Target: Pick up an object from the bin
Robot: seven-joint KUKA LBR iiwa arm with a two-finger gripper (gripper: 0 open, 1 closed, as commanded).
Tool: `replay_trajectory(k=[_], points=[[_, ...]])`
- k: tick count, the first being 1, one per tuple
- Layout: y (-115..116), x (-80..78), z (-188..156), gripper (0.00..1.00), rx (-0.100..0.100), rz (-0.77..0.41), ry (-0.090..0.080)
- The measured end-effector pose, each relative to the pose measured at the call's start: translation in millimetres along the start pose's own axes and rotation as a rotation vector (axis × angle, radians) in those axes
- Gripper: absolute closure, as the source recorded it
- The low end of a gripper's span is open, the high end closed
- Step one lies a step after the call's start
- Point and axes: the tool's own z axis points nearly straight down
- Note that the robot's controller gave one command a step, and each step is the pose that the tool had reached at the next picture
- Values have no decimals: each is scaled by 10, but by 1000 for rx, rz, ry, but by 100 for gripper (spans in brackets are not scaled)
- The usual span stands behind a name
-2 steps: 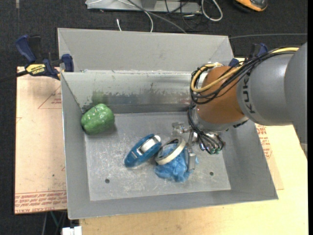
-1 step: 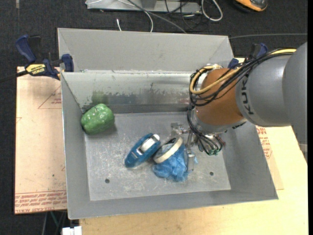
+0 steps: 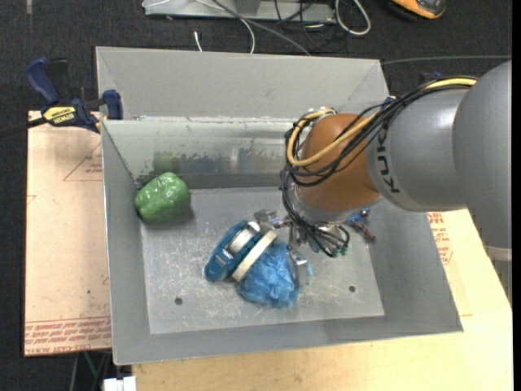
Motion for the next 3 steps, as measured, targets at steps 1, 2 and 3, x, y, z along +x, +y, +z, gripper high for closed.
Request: replay_trajectory(k=[1, 2, 3], points=[[-131, -65, 8, 0, 2, 273, 2], [478, 299, -12, 0, 2, -71, -7], [545, 426, 2, 0, 1, 10, -4]])
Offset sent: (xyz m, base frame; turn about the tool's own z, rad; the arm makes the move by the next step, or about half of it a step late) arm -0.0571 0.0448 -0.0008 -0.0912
